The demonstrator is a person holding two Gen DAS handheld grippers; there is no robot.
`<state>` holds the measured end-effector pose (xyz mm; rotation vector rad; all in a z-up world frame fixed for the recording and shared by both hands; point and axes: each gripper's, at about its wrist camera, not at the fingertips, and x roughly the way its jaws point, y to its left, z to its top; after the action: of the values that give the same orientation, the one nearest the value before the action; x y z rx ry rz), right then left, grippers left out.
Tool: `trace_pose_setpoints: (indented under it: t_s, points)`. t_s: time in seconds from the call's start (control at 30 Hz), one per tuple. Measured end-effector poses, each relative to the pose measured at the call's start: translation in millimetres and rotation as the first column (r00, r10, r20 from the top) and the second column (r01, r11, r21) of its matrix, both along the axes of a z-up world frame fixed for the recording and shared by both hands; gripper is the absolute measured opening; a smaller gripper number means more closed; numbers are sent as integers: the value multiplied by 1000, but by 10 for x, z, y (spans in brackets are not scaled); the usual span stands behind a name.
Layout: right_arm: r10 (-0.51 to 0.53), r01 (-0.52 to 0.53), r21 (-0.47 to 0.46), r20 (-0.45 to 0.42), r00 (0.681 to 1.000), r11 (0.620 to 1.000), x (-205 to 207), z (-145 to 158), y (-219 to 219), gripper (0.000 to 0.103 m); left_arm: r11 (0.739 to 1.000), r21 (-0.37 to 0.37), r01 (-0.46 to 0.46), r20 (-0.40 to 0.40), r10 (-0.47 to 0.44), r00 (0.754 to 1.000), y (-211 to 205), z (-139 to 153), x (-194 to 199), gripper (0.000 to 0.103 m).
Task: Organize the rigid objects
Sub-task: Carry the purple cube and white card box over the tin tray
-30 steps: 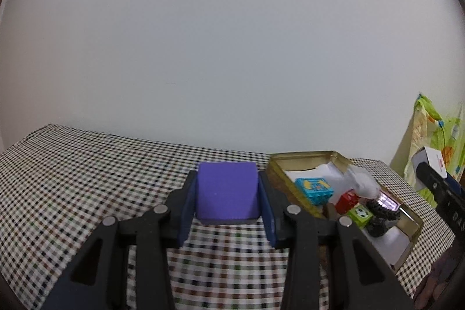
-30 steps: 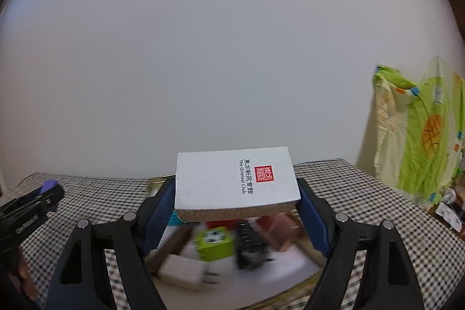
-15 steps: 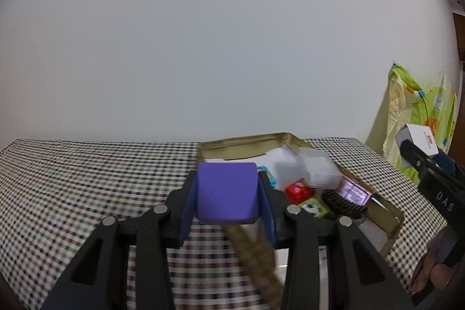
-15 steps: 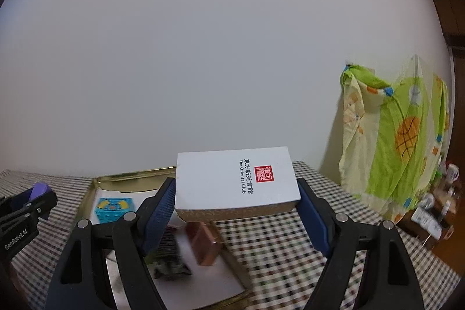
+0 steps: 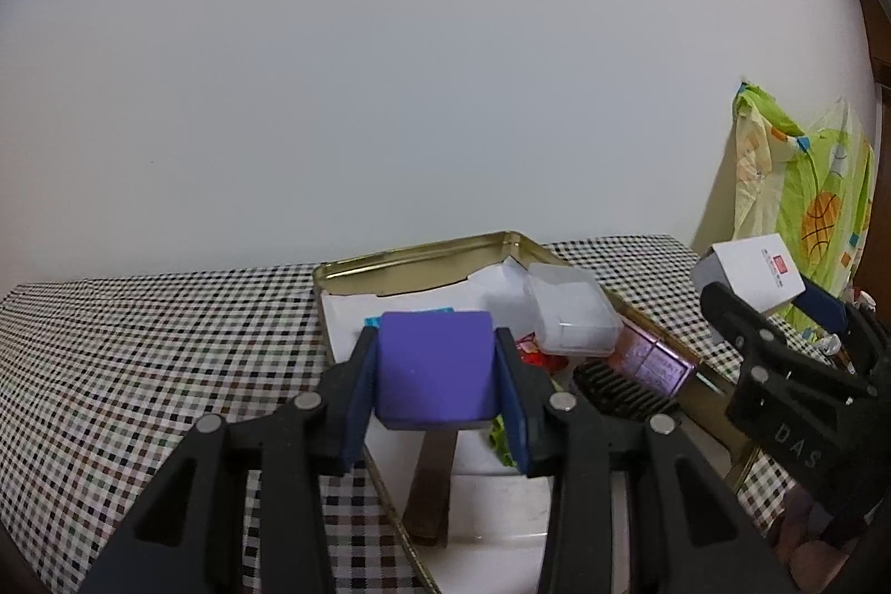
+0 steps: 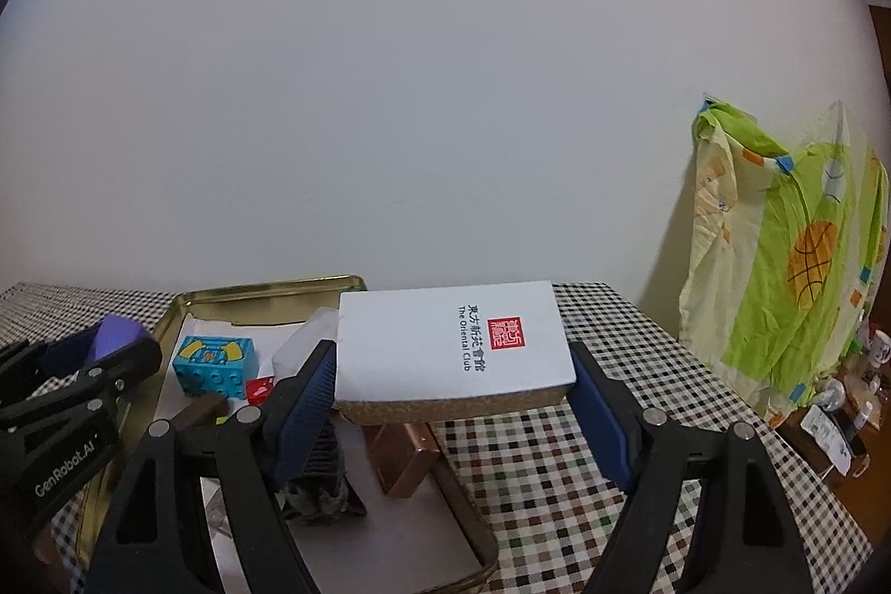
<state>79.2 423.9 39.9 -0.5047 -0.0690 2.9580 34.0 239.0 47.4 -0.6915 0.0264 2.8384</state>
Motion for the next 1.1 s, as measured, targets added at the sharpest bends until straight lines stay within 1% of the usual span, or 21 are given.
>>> trace_pose_setpoints:
  t_s: [0.3,0.57,0.8,0.97,1.1]
  points:
    - [20,-20,8,17,1000,1000,6,-11,-46,82,999,-49,12,6,-11,1000,62,-53,-12,39]
    - [38,-38,1,27,999,999,24,-6,-47,82,998,-66,8,21,-7,1000,87,-90,-25,39]
    - [52,-52,-1,40,998,999,15,-8,-40,82,995,-94,17,16,-16,1000,135,-101,-1,39]
    - [63,-62,-11,52,997,998,9,-28,-41,82,995,-96,14,18,-12,1000,146,-104,-3,39]
    - [70,-68,-25,70,995,997,-14,-48,-37,82,996,-89,8,35,-5,999,130,-116,-30,39]
